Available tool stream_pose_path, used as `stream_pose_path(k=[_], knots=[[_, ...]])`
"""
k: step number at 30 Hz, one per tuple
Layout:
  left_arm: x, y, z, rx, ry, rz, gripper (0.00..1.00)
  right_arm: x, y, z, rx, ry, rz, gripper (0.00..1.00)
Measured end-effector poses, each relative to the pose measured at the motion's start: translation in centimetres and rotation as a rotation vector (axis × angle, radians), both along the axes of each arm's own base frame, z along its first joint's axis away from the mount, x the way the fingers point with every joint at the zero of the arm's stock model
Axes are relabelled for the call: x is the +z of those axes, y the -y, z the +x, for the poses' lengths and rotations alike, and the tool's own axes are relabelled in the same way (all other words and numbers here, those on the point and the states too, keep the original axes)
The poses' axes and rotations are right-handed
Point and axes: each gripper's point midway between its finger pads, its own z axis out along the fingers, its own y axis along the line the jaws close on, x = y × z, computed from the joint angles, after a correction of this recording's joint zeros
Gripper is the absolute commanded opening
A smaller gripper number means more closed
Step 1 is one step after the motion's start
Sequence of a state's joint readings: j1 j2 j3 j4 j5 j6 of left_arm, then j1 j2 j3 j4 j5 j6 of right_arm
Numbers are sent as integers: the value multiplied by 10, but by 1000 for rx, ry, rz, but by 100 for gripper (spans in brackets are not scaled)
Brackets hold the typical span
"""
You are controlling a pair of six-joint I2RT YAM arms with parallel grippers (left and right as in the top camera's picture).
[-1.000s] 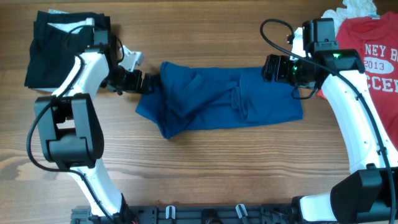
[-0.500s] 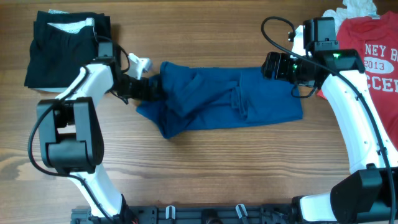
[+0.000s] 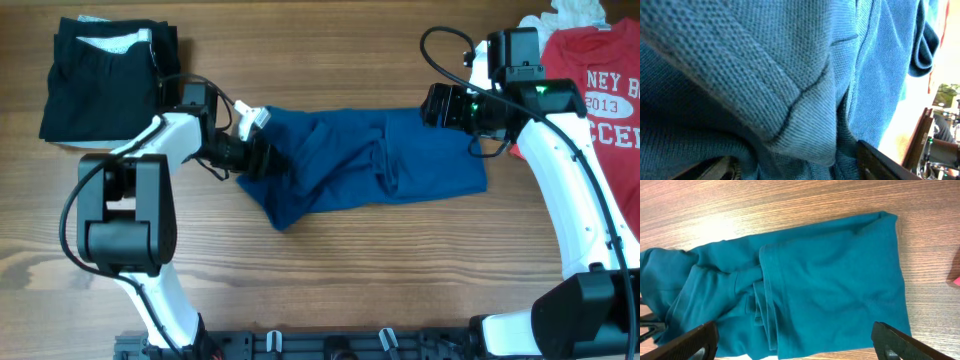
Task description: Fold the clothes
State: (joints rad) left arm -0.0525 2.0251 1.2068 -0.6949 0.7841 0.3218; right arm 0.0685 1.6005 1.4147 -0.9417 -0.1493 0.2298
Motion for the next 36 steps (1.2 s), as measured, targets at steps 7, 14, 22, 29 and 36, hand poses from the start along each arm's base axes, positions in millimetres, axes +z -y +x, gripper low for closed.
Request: stream_pose_path(k=[7, 14, 22, 29, 36], knots=[[0, 9, 1, -13, 13, -4, 64, 0, 0, 0, -1, -1, 1, 98], [-7, 29, -7, -69, 16, 31, 4, 0, 0, 0, -3, -1, 2, 98], [-14, 1, 4, 78, -45, 113, 4, -2, -2, -5, -35, -33, 28, 34], [35, -78, 32, 346, 34, 186, 4, -22, -10, -12, -66, -98, 92, 4], [76, -95, 26, 400, 105, 234, 4, -85, -33, -17, -24, -222, 186, 4]])
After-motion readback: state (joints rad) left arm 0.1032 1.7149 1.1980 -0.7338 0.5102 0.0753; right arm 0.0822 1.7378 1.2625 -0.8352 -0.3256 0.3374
